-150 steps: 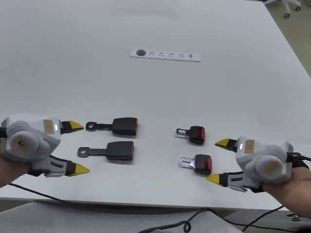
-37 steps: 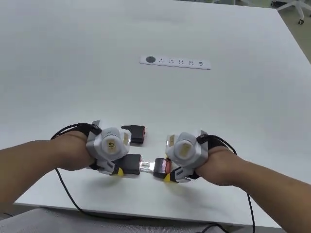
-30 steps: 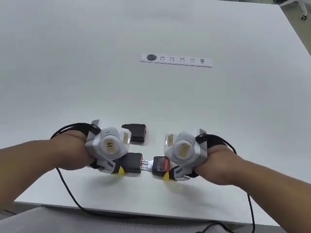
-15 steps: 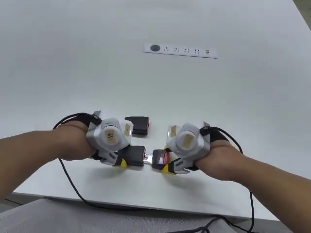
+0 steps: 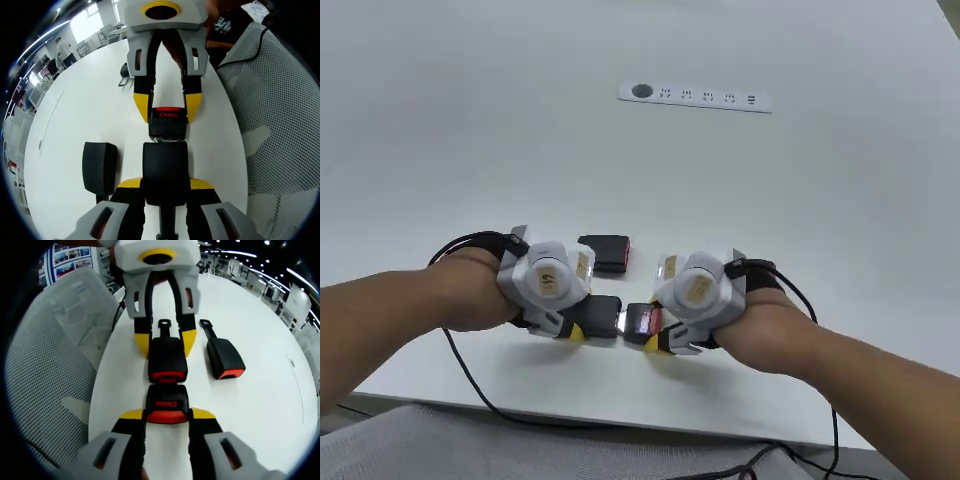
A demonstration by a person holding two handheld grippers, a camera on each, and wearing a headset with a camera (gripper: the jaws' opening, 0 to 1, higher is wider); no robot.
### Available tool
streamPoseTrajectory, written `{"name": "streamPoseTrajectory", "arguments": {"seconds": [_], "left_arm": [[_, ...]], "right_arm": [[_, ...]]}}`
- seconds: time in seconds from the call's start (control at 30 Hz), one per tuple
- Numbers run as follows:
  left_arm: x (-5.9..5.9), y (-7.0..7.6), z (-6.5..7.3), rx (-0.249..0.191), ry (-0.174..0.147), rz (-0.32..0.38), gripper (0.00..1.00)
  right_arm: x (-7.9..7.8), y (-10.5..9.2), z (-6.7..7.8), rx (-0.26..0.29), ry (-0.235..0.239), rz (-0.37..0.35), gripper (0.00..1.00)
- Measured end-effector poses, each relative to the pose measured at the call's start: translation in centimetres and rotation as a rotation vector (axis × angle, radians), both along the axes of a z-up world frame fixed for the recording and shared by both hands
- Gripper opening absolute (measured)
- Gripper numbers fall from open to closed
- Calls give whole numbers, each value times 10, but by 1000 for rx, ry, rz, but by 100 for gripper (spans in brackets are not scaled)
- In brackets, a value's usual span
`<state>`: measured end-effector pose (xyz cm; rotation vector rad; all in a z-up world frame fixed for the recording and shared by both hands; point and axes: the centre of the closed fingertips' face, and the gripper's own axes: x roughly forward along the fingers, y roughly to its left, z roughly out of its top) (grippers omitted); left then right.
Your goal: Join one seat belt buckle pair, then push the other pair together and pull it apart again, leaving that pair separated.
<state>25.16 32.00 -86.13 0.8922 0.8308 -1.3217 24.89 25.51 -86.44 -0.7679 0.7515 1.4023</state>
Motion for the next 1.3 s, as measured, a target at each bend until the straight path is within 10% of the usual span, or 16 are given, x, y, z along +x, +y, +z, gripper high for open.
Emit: {"name": "streamPoseTrajectory", "arguments": {"seconds": [1.3], "left_arm": [[5,6,0,35,30,3,30]], "right_arm": [[1,-1,1,-36,-2,14,29]]}}
